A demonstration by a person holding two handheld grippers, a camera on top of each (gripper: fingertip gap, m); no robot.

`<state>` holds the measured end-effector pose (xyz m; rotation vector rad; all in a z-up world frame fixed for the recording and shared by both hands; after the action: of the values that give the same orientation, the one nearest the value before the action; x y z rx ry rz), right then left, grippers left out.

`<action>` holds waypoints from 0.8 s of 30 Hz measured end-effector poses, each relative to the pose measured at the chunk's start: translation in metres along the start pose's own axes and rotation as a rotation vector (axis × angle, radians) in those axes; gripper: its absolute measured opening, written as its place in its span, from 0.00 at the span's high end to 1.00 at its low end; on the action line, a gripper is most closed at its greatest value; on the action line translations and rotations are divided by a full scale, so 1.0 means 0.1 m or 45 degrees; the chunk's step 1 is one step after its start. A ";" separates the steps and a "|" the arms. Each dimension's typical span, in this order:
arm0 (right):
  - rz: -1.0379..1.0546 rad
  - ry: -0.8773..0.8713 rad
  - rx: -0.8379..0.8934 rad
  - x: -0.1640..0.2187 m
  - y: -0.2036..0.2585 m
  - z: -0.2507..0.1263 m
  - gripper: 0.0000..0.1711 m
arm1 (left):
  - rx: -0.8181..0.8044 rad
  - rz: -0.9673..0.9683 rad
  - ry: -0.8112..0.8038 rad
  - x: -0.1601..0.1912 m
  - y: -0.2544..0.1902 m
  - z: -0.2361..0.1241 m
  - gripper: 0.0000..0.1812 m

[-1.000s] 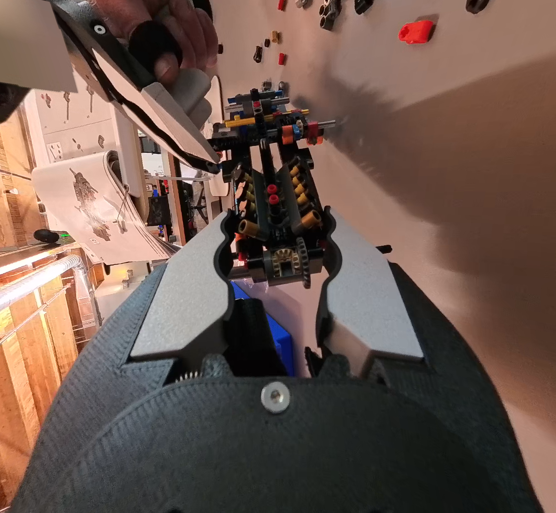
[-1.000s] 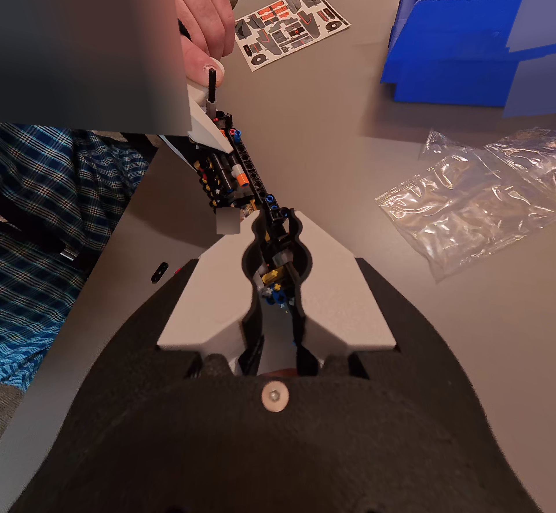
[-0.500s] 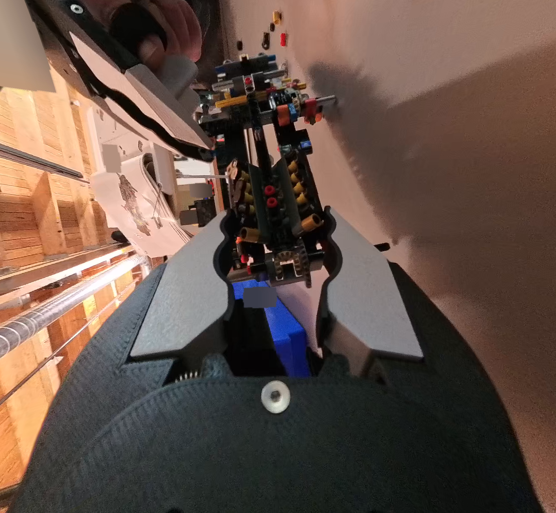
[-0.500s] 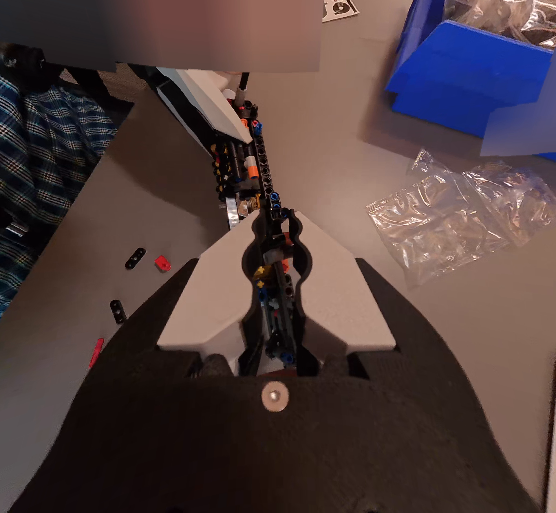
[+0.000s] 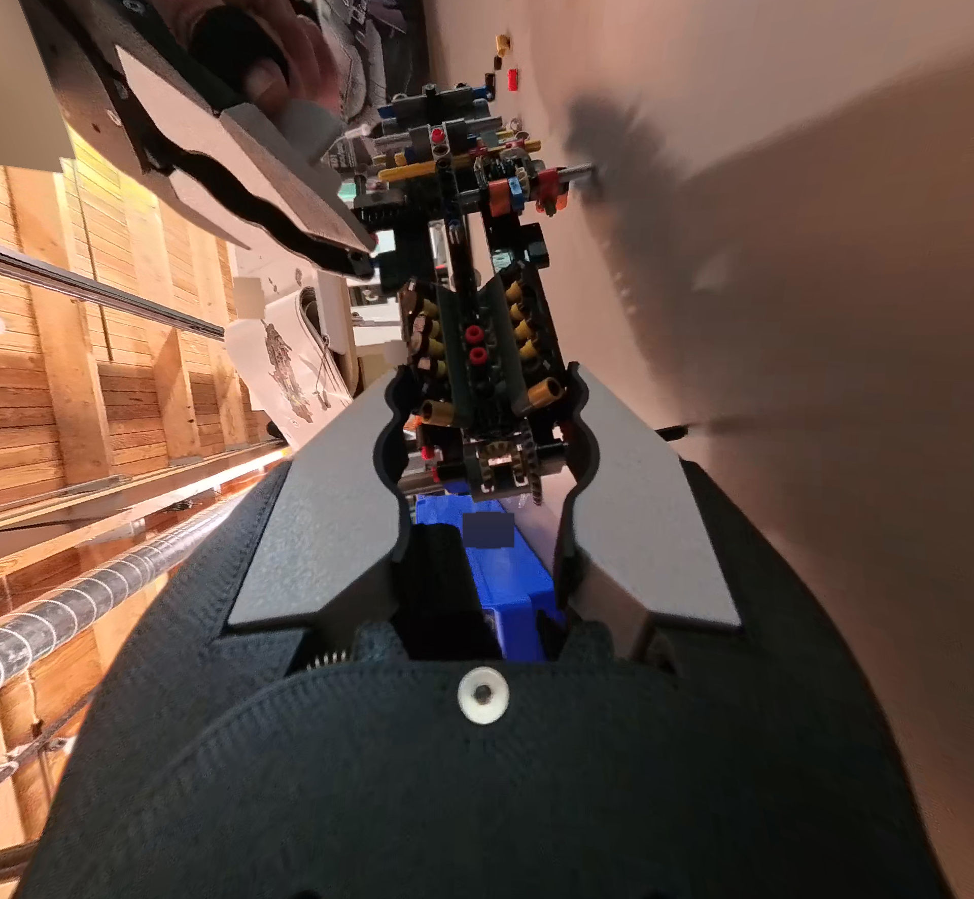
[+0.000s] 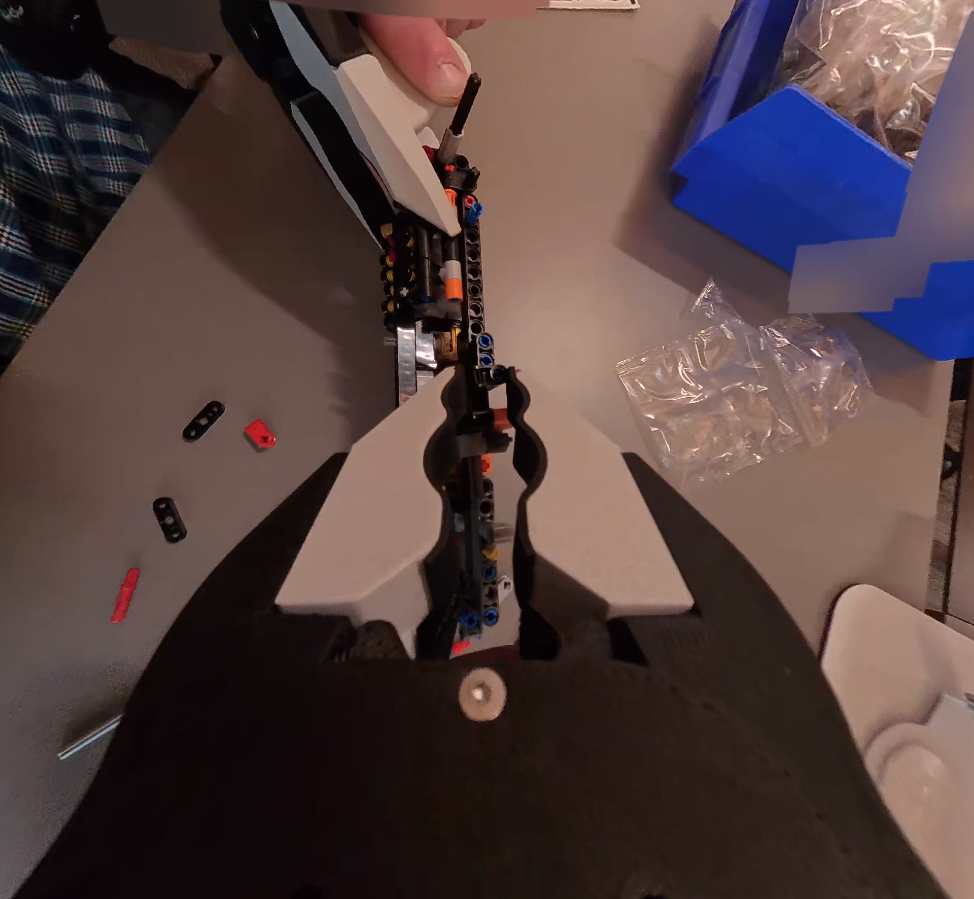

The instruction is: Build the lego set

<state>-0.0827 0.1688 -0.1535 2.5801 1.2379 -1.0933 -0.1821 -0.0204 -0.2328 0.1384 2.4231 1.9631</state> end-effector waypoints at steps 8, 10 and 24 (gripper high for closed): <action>-0.069 0.039 0.054 -0.05 0.11 -0.02 0.93 | -0.042 0.040 -0.010 -0.02 -0.04 -0.03 0.68; -0.059 0.032 0.053 -0.04 0.11 -0.02 0.93 | -0.044 0.041 -0.009 -0.02 -0.04 -0.02 0.68; 0.048 0.084 0.004 -0.02 0.08 0.00 0.93 | 0.007 0.002 0.026 -0.04 -0.04 0.02 0.68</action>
<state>-0.0786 0.1620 -0.1540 2.6506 1.1960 -1.0118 -0.1786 -0.0198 -0.2371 0.1216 2.4416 1.9682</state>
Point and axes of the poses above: each gripper's, where its closed fingertips meet, z out along the fingers, x out of its underside, y = z × x across the jaws, the point moved 10 cm from there along -z, back along the fingers, and after that the axes turned 2 degrees about y, right-handed, at the moved point
